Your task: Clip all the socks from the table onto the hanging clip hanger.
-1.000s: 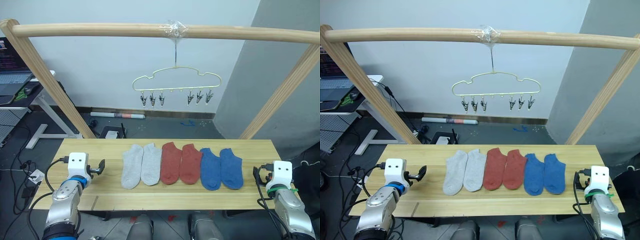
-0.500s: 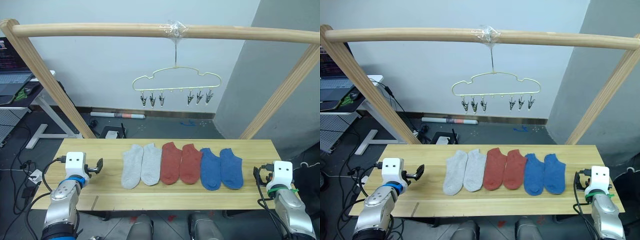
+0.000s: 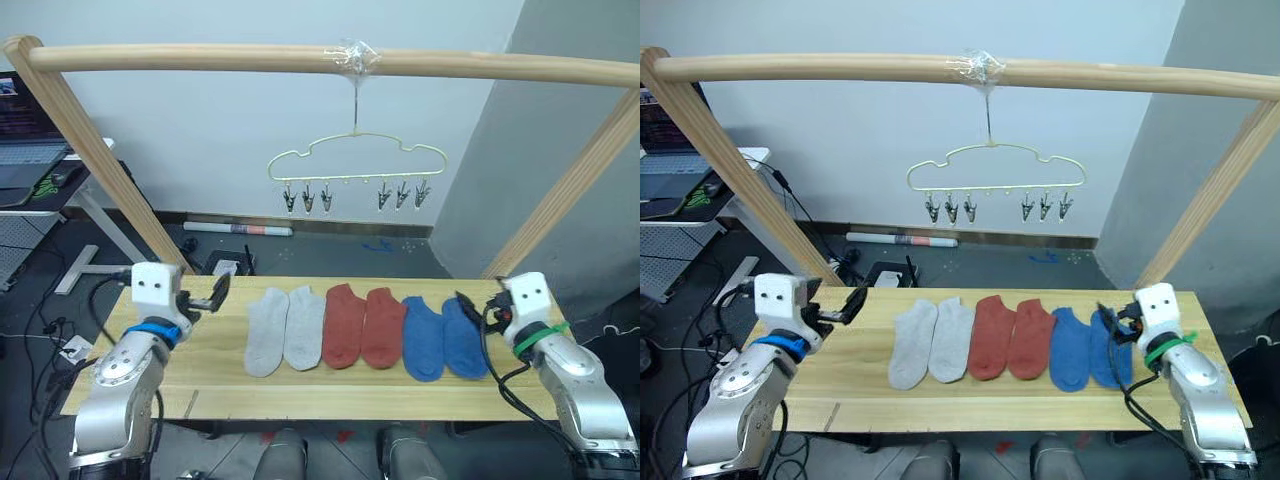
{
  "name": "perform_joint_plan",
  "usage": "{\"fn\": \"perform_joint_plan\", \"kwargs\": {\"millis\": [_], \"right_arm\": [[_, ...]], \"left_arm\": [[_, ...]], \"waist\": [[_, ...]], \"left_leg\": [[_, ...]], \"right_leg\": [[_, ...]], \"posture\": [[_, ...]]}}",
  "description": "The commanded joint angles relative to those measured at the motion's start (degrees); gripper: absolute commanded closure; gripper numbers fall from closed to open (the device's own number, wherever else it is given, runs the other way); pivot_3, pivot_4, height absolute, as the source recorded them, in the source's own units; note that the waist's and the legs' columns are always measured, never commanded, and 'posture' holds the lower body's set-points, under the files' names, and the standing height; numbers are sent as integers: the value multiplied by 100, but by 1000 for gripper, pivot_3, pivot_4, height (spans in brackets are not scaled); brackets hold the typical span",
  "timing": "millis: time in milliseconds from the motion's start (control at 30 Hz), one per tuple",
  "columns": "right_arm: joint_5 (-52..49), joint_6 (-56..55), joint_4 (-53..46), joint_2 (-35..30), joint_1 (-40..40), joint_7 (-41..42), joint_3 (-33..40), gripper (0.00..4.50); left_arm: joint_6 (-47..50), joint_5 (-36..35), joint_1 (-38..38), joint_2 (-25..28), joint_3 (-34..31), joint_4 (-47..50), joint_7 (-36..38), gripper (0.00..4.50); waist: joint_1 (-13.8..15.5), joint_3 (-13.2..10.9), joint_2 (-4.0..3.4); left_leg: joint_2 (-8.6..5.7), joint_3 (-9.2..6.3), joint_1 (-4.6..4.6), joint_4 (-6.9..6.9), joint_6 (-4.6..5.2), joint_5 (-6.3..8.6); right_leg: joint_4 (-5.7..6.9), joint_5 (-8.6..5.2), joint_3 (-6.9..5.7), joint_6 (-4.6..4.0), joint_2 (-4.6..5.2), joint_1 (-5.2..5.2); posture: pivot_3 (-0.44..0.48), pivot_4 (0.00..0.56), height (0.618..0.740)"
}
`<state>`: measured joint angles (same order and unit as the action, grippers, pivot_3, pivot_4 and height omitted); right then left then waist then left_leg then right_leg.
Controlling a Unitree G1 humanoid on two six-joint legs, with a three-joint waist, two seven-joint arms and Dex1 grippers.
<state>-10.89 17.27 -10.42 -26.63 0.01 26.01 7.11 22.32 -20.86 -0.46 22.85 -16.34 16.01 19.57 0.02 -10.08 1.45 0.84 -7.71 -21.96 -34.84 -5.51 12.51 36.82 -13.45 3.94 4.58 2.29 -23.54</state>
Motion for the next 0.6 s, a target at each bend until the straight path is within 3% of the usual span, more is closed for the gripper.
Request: {"fn": "perform_joint_plan", "kwargs": {"millis": [33, 133, 467, 600], "right_arm": [[-339, 129, -553, -196, -442, 638, -295, 0], [-719, 487, -798, -197, -879, 974, -498, 0], [-1078, 769, -905, -21, -1830, 1628, -1200, 0], [-1285, 1000, -988, 121, -2180, 1680, -1282, 0]], "left_arm": [[-13, 42, -513, -314, 462, 393, -212, 604], [-7, 363, -1050, -615, 819, 231, -554, 1414], [-1085, 1349, -2154, -1325, 1227, -1412, -1390, 1414], [-1436, 1410, -2589, -1543, 1209, -2050, -1476, 1414]], "waist": [[1, -5, 0], [-7, -13, 14], [-22, -17, 18], [-23, -18, 20]], "left_leg": [[-2, 1, 0, -1, 0, 0], [-3, -3, 4, -7, 1, -1], [-3, -5, 0, -5, 1, 0], [-4, -5, 0, -9, 1, -1]], "right_leg": [[0, 0, 2, 1, 0, 0], [3, 3, 1, 5, -1, 4], [-4, 4, -1, 7, -3, 3], [-3, 12, -1, 21, -4, 4]], "posture": [[92, 146, 740], [82, 149, 740], [57, 146, 740], [45, 148, 740]]}}
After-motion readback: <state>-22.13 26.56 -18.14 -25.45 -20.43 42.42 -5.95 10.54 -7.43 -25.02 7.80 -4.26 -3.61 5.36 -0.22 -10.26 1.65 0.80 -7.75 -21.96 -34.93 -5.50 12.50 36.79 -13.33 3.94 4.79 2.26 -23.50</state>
